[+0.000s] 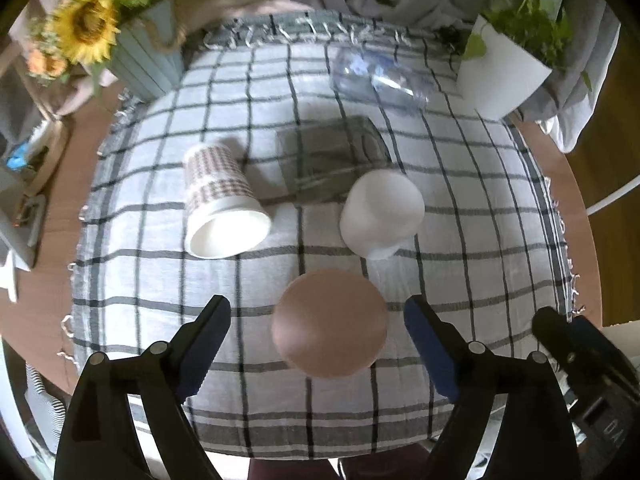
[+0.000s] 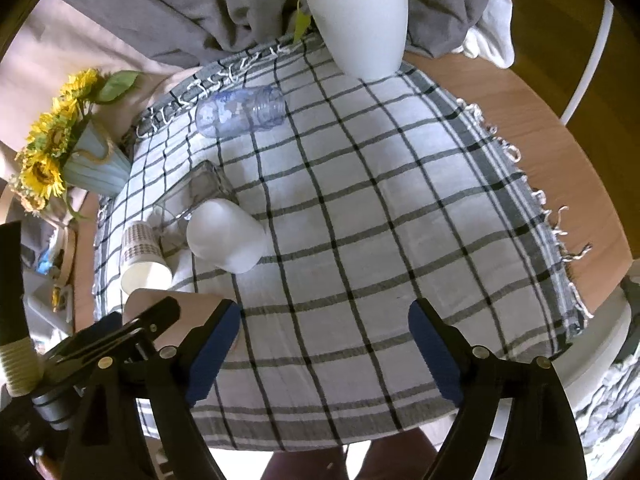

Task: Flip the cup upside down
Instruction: 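Lower the tan cup beside the white cup and open the right gripper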

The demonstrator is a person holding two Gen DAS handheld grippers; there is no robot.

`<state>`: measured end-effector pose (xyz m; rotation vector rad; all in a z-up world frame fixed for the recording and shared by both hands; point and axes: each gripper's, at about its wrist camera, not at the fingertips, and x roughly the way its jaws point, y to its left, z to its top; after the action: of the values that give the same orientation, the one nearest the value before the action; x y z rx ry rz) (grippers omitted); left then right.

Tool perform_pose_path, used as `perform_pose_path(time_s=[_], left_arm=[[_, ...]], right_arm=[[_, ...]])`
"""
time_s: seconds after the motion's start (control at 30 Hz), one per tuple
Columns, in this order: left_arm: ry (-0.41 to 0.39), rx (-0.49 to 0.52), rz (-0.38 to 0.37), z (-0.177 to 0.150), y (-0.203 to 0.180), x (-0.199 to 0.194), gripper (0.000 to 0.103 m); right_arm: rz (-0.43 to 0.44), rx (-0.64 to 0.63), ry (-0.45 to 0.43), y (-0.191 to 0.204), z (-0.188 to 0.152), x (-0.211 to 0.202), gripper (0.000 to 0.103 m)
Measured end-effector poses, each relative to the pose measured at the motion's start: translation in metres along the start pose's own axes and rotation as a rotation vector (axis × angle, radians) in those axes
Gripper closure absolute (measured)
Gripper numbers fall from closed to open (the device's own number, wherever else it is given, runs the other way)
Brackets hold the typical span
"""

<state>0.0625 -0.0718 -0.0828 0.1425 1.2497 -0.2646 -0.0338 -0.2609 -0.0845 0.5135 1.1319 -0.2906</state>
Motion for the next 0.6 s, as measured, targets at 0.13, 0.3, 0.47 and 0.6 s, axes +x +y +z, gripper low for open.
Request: perform_pose_path(time_s=[0.13,0.3,0.47,0.6], left_arm=[[-0.064,-0.029,0.001,-0.006,0.009,-0.025,0.007],[-0.139,-0.06,0.038,-0.016,0.02,-0.051,0.005],[-0.196,-0.094,0.106,-0.028,0.032,-0.07,0.003],[-0.225,-0.112,0.146,-0.039,0.041,-0.08,0.003]], right_arm=[[0.0,-0.024,-0.045,0.004,-0.001,-0.019,0.014],[0.026,-0.072,-0.081,0.017,-0.004,-0.039,0.014],[0.042,-0.137,-0.122,0.033,-0.008,-0.055,0.012],[0.057,-0.185,-0.158,0.042,-0.015,-0.066,0.01]])
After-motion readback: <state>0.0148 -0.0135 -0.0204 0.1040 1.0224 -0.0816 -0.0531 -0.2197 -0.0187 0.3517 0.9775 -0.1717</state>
